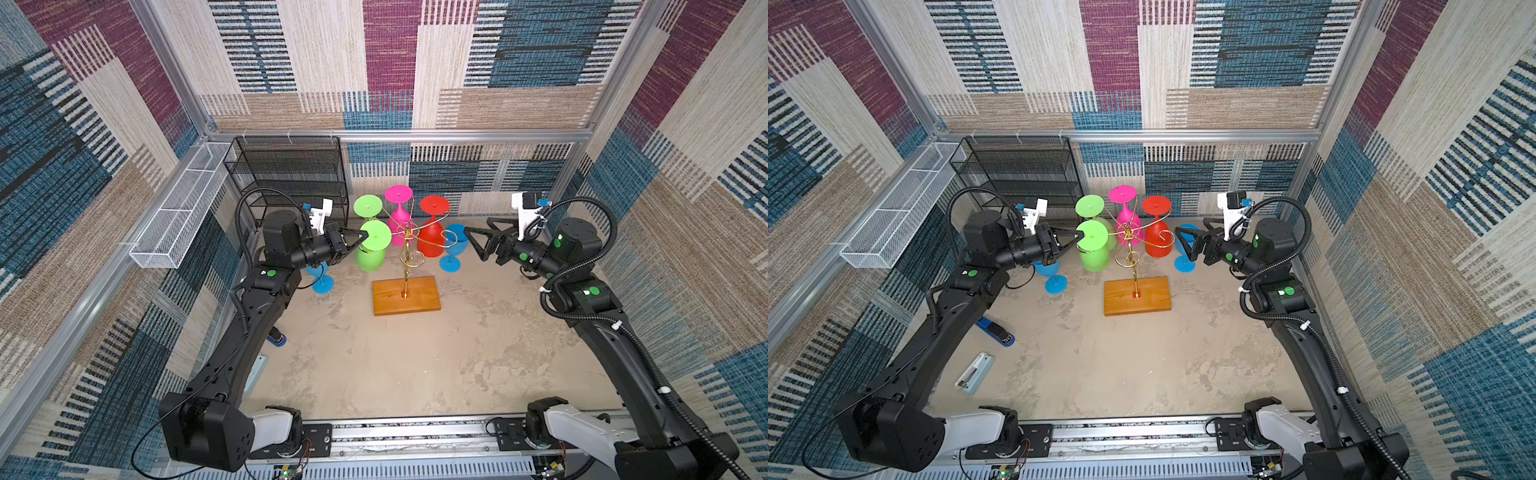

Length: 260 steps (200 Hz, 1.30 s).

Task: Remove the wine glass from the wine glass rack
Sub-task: 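Pull the green glass off its rack hook with the left gripper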

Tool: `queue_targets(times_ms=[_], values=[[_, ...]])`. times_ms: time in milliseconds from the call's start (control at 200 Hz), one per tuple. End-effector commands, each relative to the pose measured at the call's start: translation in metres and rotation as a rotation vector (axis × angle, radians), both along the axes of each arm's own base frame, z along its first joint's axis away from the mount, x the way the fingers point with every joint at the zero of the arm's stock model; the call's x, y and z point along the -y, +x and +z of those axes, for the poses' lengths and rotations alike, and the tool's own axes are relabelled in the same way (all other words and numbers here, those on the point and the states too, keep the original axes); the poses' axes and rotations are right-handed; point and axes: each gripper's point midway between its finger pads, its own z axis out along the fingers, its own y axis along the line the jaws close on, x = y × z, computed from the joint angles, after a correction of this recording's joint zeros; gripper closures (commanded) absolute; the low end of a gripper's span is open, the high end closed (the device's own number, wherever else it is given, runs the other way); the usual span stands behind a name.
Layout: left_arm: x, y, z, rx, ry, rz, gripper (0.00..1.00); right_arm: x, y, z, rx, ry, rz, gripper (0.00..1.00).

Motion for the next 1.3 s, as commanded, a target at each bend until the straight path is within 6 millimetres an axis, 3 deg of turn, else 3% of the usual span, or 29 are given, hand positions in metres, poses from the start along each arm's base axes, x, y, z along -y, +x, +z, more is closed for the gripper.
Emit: queue_targets(times_ms=[0,250,586,846,1297], values=[[0.004,-0.010,0.002,0.030,0.022,-0.054,1.00,0.000,-0.003,0.010,0.033,0.011,0.000,0.01],[0.004,-0.017,-0.002,0.029,0.035,-0.072,1.00,0.000,-0.003,0.009,0.030,0.013,0.000,0.01],[0.006,-0.007,0.012,0.061,0.000,-0.067,1.00,0.002,-0.005,0.010,0.033,0.014,-0.006,0.01],[0.009,0.001,0.010,0.052,-0.004,-0.070,1.00,0.003,-0.005,0.011,0.034,0.010,-0.012,0.01],[0.013,-0.017,0.000,0.033,0.039,-0.142,1.00,0.002,-0.003,0.009,0.027,0.010,-0.010,0.01]])
